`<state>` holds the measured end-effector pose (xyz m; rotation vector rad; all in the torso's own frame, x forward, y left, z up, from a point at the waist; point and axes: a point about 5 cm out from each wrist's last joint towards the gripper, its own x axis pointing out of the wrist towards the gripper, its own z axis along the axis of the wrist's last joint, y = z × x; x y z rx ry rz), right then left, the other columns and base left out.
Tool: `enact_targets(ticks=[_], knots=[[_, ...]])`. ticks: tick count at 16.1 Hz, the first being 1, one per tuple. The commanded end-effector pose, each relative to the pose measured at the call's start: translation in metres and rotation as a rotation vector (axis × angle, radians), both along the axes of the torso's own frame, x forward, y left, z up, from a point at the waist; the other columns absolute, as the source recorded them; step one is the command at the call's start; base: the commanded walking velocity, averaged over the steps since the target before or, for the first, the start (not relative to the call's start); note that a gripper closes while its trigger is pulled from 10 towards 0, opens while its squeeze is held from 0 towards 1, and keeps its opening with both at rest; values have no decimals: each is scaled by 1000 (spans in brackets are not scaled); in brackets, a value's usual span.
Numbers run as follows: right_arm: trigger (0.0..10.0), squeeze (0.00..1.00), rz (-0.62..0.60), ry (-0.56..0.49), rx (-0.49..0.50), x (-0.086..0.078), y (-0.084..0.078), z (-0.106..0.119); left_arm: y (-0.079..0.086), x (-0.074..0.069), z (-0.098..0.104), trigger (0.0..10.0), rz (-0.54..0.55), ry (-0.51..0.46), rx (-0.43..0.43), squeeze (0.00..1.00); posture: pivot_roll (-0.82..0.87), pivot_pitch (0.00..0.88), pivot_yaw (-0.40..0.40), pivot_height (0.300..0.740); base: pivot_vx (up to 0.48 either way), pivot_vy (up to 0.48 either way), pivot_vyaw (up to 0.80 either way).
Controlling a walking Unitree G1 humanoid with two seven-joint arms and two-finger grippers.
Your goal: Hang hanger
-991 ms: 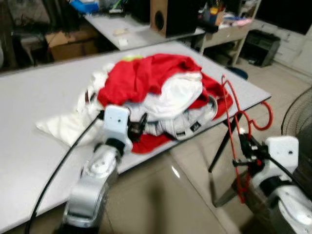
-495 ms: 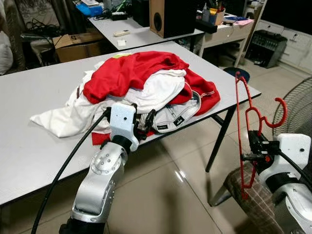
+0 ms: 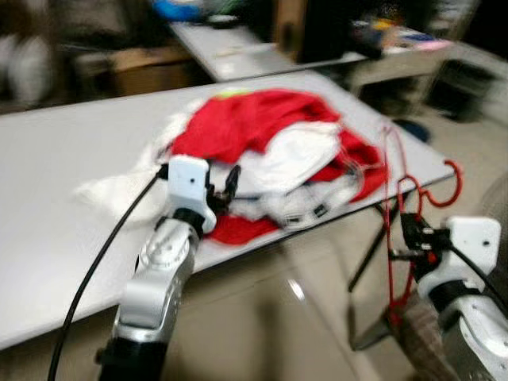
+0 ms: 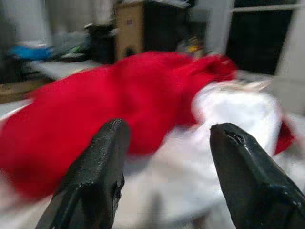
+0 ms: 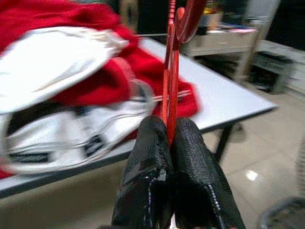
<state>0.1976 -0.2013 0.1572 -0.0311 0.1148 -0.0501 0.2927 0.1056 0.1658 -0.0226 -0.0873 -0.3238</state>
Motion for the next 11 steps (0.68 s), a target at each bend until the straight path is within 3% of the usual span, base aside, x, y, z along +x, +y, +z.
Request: enact_targets(ticks=[1, 4, 6, 7, 8, 11], knots=[[10000, 0, -27, -28, -20, 0, -5, 5, -12, 0, 8, 10000, -57, -34, -27, 0, -74, 0, 9, 740, 442, 0, 0], [10000, 0, -66, -173, -34, 2, -9, 28, -18, -1, 23, 10000, -118, -107, -84, 0, -86, 0, 15, 740, 294, 0, 0], [10000, 0, 9, -187, -74, 6, -7, 35, -23, 5, 32, 10000, -168, -196, 20, 0, -98, 0, 23, 740, 0, 0, 0], [10000, 0, 82, -176, -120, 7, -4, 37, -24, 9, 36, 10000, -197, -222, 58, 1000, -99, 0, 22, 740, 0, 0, 0], [10000, 0, 153, -140, -131, 8, -2, 35, -28, 12, 42, 10000, -304, -239, 104, 1000, -91, 0, 9, 740, 0, 0, 0], [10000, 0, 208, -115, -123, 8, -2, 35, -32, 16, 45, 10000, -369, -254, 189, 1000, -80, 0, 14, 740, 0, 0, 0]])
